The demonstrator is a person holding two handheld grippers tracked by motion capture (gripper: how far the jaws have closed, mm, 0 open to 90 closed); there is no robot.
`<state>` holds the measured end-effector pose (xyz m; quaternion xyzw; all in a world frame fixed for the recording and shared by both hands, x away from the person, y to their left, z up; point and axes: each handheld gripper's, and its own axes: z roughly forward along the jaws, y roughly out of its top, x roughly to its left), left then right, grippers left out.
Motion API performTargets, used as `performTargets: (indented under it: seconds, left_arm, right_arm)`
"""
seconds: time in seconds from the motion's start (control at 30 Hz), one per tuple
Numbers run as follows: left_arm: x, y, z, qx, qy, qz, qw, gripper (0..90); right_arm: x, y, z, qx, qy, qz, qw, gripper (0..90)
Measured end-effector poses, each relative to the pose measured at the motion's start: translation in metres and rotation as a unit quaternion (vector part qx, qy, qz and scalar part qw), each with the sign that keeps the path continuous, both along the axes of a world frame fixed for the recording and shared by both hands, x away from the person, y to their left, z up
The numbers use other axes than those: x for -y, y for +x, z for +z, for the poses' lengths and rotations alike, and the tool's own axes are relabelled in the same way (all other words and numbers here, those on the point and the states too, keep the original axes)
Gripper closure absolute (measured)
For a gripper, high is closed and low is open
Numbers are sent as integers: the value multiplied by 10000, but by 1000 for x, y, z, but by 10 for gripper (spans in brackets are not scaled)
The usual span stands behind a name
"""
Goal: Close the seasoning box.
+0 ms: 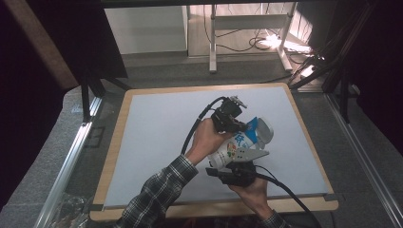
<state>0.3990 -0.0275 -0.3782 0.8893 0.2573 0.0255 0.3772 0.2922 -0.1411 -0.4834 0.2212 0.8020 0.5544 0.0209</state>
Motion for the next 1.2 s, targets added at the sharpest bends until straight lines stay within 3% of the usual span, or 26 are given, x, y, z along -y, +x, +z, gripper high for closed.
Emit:
performTargets:
  seconds: [1.2]
  left_arm:
    - [4,2,3,-74,103,-49,9999,895]
  right_arm:
    - [-2,0,2,14,36,-30,10000,656]
